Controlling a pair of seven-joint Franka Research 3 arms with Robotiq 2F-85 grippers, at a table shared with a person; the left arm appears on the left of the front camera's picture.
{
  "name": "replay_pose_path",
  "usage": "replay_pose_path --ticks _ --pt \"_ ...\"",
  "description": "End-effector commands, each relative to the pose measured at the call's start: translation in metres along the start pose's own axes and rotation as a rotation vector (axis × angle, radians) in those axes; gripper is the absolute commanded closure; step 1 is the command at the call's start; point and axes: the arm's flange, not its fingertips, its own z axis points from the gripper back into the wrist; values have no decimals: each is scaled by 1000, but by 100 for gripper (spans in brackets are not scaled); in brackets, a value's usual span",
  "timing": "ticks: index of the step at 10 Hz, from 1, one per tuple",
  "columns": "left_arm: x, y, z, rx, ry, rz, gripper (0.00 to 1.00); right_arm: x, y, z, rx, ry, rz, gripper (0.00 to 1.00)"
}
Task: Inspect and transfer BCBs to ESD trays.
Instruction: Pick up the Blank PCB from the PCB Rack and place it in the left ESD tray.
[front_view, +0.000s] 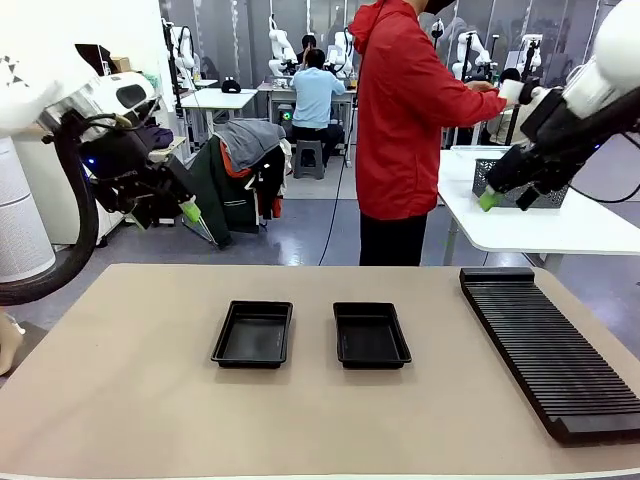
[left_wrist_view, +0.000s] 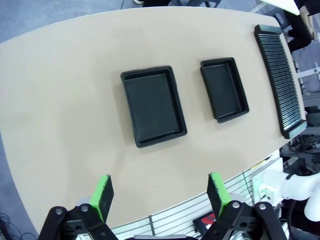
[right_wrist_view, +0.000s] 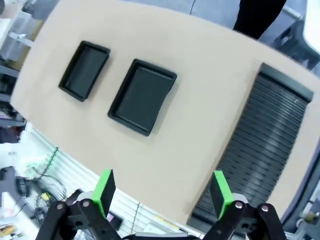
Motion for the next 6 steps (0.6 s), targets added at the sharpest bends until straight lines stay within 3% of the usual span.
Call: replay_pose_path --ticks 1,3,6 --pt "-1 6 13 -69 30 54 0 3 -20 10 108 37 -109 0" --pt "-6 8 31 -104 35 102 0 -4 -35 29 189 37 -186 0" --pt "-15 5 58 -104 5 113 0 -23 -57 64 161 -19 -277 0"
